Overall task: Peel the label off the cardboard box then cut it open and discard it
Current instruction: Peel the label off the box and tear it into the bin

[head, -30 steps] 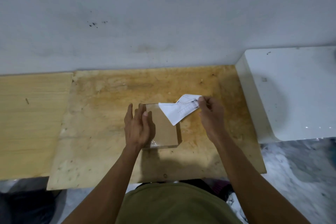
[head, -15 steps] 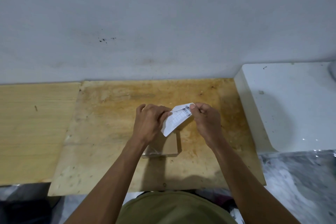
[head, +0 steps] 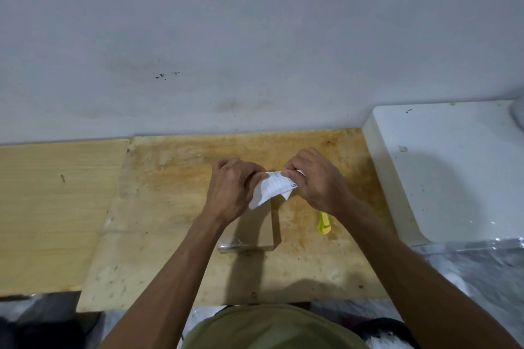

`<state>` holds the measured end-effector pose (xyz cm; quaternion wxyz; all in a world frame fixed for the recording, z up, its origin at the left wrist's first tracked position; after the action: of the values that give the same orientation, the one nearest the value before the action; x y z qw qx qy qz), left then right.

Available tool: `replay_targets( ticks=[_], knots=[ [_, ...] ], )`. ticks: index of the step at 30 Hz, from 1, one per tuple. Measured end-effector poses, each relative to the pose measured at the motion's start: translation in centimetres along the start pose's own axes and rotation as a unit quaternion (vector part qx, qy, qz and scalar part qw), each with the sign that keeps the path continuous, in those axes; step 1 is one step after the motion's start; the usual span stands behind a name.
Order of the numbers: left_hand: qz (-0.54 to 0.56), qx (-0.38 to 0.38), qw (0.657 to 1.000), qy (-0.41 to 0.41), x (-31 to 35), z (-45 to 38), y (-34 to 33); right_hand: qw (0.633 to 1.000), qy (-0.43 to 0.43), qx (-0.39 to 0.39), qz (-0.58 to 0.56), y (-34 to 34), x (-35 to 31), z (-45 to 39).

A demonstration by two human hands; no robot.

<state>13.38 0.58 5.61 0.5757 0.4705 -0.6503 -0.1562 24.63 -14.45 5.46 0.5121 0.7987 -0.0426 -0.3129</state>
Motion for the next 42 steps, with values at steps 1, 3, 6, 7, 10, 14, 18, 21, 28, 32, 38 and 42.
replay_targets(
  ticks=[1, 3, 6, 7, 10, 14, 18, 21, 28, 32, 38, 42],
  knots=[
    [0.006, 0.011, 1.000, -0.003, 0.4, -0.1, 0.0, 0.999, -0.020, 0.014, -0.035, -0.1, -0.4, 0.1],
    [0.034, 0.057, 0.998, 0.012, 1.2, 0.3, 0.6, 0.991, -0.075, 0.052, -0.093, 0.0, -0.8, 0.7],
    [0.154, 0.163, 0.961, 0.159, -2.8, 1.9, 4.0, 0.941, -0.253, 0.167, -0.150, 3.3, 3.4, 3.4],
    [0.161, 0.174, 0.953, 0.190, -4.2, 2.4, 5.4, 0.919, -0.301, 0.192, -0.167, 5.0, 5.1, 4.4],
    [0.096, 0.106, 0.972, 0.185, -5.1, 1.5, 6.7, 0.915, -0.321, 0.166, -0.180, 7.4, 6.5, 4.1],
    [0.057, 0.003, 0.987, 0.153, -1.6, -0.6, 2.7, 0.941, -0.226, 0.090, -0.236, 4.5, 0.9, 0.5],
    [0.060, -0.033, 0.993, 0.096, 0.5, -1.7, 1.2, 0.963, -0.138, 0.062, -0.222, 2.8, -2.6, -1.3],
    [0.141, -0.040, 0.982, 0.122, 1.3, -2.2, 1.0, 0.971, -0.122, 0.058, -0.196, 2.0, -2.9, -1.8],
    [0.289, -0.037, 0.943, 0.160, 1.8, -2.3, 1.5, 0.949, -0.164, 0.106, -0.247, 1.1, -1.6, -1.2],
    [0.208, -0.058, 0.965, 0.152, 0.7, -1.8, 1.2, 0.943, -0.188, 0.125, -0.246, 1.0, -0.7, -0.7],
    [0.117, -0.092, 0.983, 0.109, 1.1, -2.3, 1.1, 0.982, -0.106, 0.044, -0.149, 0.6, -1.0, -0.9],
    [0.039, -0.122, 0.990, 0.062, 1.6, -3.4, 0.7, 0.996, -0.080, 0.031, -0.021, 1.1, -1.0, -0.3]
  ],
)
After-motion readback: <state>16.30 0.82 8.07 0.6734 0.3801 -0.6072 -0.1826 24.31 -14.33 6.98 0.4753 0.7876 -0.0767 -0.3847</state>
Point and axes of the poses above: each hand's wrist, its own z-axis away from the middle knuckle, its own y-axis out of the back of the hand, x = y × z, the point moved 5 cm from there along -z, towards the middle knuckle, and after that the axes turned 5 degrees about z, right-handed, at the moved point
